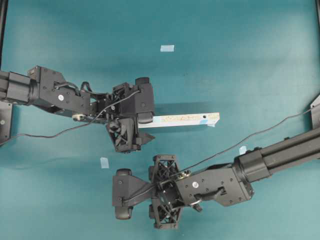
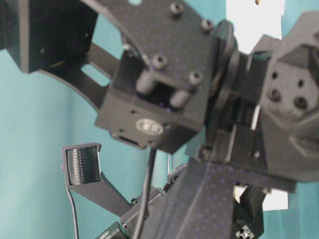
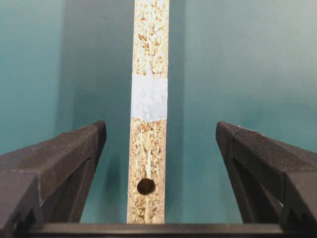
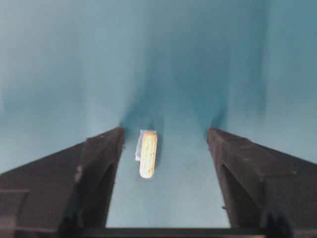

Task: Move the wooden board into place and insert the rod into its hole.
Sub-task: 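Close the right gripper on the dowel and lift it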

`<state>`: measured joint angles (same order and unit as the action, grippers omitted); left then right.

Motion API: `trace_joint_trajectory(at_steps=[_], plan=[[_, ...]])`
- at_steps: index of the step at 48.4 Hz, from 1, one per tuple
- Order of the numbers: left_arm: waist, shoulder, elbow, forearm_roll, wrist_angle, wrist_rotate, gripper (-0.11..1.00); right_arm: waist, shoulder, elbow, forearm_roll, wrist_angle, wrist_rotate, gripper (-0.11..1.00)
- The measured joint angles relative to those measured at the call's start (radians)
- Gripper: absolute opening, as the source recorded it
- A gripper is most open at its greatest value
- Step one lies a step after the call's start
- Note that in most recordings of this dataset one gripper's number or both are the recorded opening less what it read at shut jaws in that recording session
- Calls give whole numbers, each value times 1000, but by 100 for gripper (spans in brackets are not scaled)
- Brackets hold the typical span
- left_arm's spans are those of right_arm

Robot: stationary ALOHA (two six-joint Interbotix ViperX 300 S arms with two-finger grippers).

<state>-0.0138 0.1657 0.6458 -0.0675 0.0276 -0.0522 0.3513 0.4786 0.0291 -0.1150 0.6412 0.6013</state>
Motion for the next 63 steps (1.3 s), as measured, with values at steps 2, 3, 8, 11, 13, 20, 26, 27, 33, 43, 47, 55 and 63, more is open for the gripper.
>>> trace_joint_trajectory(at_steps=[2,3,8,11,13,20,26,27,33,43,47,55,63], plan=[[0,0,0,0,0,0,91,2,0,0,0,2,2,61],[0,0,0,0,0,0,91,3,0,0,0,2,0,60],[0,0,0,0,0,0,91,6,0,0,0,-3,0,59],[0,0,-2,0,0,0,91,6,0,0,2,-11,0,59],[0,0,0,0,0,0,91,8,0,0,0,-12,6,59],[0,0,0,0,0,0,91,8,2,0,0,-15,28,59],[0,0,0,0,0,0,91,6,5,0,0,-21,41,58],[2,0,-2,0,0,0,91,8,5,0,0,-21,43,58],[0,0,-2,0,0,0,91,8,5,0,0,-23,44,57],[0,2,0,0,0,0,91,6,6,0,0,-21,46,46],[0,0,0,0,0,0,91,6,6,0,-2,-23,48,37],[0,0,0,0,2,0,91,8,8,-3,0,-11,48,17],[0,2,0,0,0,0,91,9,6,-5,0,8,61,11]])
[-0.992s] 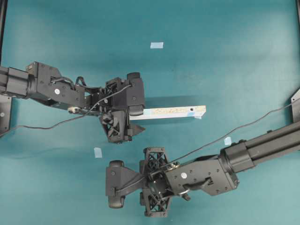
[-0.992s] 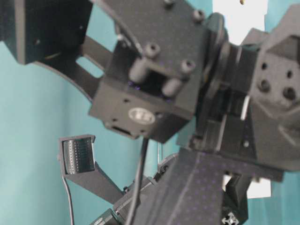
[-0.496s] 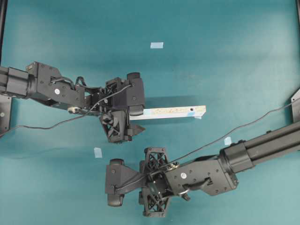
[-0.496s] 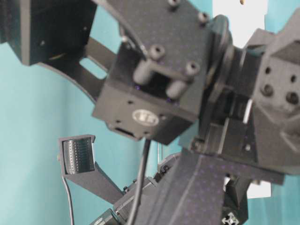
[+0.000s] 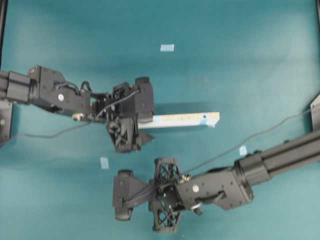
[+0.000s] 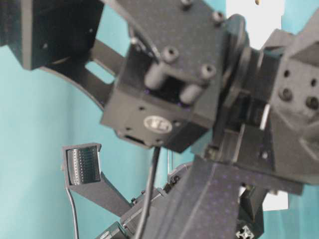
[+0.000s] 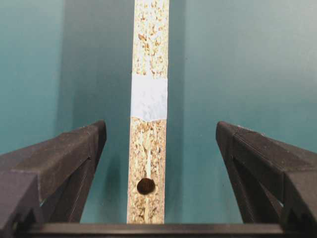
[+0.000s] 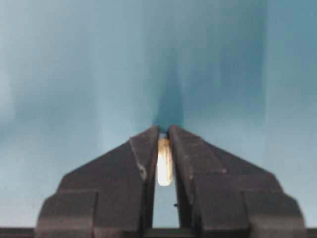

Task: Move the wooden board into place and insert the rod into its hole.
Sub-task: 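Close the right gripper on the dowel and lift it, then carry the dowel with the right gripper over the board's hole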

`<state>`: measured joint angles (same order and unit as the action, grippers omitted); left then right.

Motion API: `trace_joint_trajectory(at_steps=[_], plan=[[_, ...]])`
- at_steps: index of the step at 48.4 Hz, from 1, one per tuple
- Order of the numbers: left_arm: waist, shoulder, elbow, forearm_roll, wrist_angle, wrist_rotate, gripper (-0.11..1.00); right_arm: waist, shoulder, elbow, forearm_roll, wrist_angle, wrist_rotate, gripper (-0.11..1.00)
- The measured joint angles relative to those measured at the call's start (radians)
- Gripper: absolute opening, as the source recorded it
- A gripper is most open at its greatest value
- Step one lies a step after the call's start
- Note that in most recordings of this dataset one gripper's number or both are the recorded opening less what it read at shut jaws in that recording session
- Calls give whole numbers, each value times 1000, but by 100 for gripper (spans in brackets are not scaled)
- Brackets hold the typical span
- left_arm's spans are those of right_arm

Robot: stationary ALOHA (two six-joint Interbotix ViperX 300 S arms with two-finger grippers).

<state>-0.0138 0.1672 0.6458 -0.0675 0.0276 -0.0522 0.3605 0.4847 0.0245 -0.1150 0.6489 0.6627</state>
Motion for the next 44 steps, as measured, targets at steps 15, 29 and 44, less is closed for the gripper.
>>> trace_joint_trajectory(at_steps=[15,29,44], plan=[[0,-2,-2,0,0,-2,91,-2,0,0,-8,-2,12,11],[0,-2,0,0,0,0,91,-3,-54,11,-51,-31,17,11],[0,-2,2,0,0,-2,91,-5,-250,183,-60,-281,20,11]])
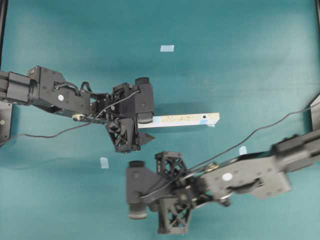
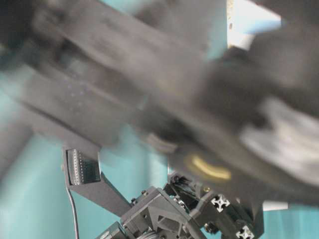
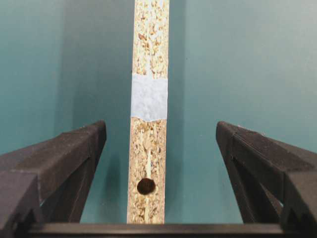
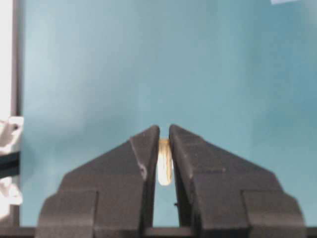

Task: Move the wooden board into place and insert the rod into its hole.
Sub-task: 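Carry the dowel with the right gripper over the board's hole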

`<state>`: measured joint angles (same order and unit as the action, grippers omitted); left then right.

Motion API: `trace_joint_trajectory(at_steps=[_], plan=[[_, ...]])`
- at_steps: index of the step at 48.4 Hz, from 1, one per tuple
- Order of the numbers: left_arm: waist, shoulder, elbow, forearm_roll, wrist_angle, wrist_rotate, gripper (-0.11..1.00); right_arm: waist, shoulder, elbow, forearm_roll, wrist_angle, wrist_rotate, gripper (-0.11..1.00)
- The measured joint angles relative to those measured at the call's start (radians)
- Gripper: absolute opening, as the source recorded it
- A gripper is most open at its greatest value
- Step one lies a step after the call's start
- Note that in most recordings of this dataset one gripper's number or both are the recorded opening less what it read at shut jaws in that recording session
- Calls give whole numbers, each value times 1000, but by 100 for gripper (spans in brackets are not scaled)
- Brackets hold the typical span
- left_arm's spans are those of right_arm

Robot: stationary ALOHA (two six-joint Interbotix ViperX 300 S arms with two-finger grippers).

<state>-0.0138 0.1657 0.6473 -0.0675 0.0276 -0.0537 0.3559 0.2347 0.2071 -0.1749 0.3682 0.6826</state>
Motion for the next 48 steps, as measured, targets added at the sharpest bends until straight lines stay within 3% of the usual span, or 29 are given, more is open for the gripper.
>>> trace_joint_trajectory(at_steps=[8,30,48], plan=[[0,2,2,0,0,0,91,-28,-107,133,-2,-130,2,11],[0,0,2,0,0,0,91,-198,-416,503,-2,-505,-8,11],[0,0,2,0,0,0,91,-288,-575,676,-11,-604,-14,11]])
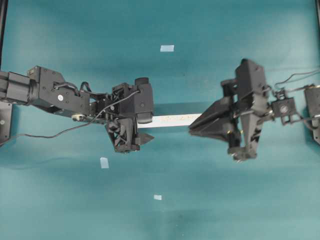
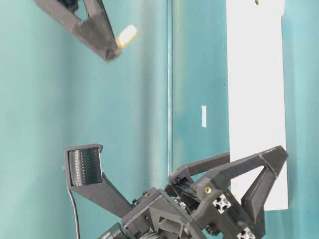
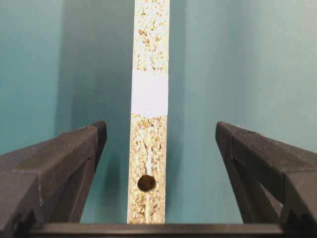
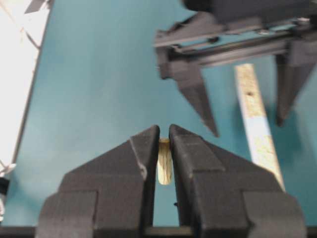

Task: Move the wooden board into place and insert the rod into its hole.
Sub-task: 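Carry the dowel with the right gripper over the board's hole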

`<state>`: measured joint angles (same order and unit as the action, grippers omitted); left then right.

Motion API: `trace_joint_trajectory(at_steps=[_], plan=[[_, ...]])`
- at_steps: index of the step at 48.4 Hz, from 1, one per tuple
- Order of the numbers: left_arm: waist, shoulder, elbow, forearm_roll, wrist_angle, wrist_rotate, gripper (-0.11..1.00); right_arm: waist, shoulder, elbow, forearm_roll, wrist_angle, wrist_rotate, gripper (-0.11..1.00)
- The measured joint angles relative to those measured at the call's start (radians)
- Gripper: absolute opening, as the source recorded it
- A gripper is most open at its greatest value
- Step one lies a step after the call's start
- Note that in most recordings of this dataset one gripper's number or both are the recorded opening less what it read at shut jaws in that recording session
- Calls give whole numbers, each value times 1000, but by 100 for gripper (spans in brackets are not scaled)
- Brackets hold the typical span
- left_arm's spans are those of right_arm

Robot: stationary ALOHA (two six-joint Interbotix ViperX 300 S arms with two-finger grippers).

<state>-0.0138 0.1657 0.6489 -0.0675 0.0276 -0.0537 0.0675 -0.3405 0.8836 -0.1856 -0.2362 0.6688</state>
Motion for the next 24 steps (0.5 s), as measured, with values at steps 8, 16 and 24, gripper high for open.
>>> trace_joint_trajectory(at_steps=[8,16,24], plan=[[0,0,0,0,0,2,91,-32,-31,38,-28,-5,-3,11],[0,0,0,0,0,2,91,-84,-35,69,-78,-52,-5,11],[0,0,0,0,0,2,91,-137,-35,110,-110,-144,-35,11]])
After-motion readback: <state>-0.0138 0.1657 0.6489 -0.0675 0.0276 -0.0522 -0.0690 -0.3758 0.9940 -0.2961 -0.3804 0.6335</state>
